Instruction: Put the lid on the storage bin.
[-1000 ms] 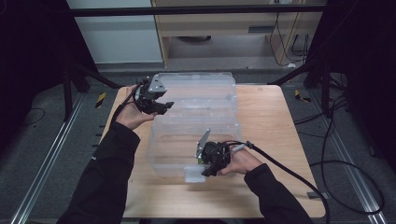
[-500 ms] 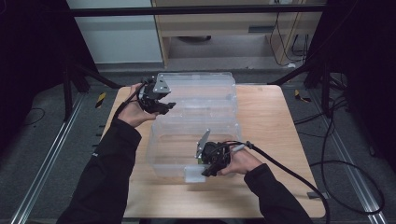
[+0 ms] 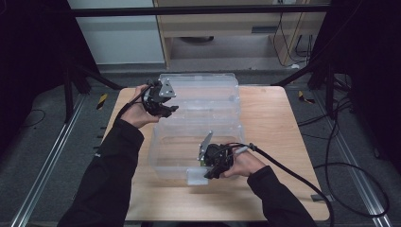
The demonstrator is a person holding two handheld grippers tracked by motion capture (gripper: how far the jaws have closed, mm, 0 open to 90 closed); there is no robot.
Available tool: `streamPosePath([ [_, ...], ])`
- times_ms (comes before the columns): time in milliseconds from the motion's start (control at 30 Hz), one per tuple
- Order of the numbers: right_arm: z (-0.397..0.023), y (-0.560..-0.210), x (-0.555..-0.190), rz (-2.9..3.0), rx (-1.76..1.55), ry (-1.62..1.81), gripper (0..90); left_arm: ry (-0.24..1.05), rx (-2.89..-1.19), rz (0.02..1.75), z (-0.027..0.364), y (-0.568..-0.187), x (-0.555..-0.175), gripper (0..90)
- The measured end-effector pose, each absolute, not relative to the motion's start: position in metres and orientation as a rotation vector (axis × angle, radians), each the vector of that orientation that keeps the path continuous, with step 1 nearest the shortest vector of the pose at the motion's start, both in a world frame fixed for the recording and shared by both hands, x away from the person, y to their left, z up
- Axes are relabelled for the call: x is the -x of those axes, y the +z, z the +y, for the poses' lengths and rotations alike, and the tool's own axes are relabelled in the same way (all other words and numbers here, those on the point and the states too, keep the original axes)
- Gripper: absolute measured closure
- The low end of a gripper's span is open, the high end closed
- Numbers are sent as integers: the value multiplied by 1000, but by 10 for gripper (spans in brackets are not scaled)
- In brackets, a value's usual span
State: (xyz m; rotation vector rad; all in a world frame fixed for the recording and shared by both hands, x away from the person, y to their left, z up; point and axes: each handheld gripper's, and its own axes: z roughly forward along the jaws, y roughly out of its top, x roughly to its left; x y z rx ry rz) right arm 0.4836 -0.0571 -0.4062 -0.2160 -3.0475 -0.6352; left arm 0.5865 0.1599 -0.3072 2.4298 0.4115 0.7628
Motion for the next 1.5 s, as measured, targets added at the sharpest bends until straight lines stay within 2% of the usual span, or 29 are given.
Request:
streamPosePath([
  [600, -57, -406, -483, -3050, 213, -630, 652, 831, -2537, 275, 154, -312, -588, 513],
  [1500, -57, -406, -483, -3055, 216, -624, 653, 855, -2630, 212, 142, -317, -593, 601],
])
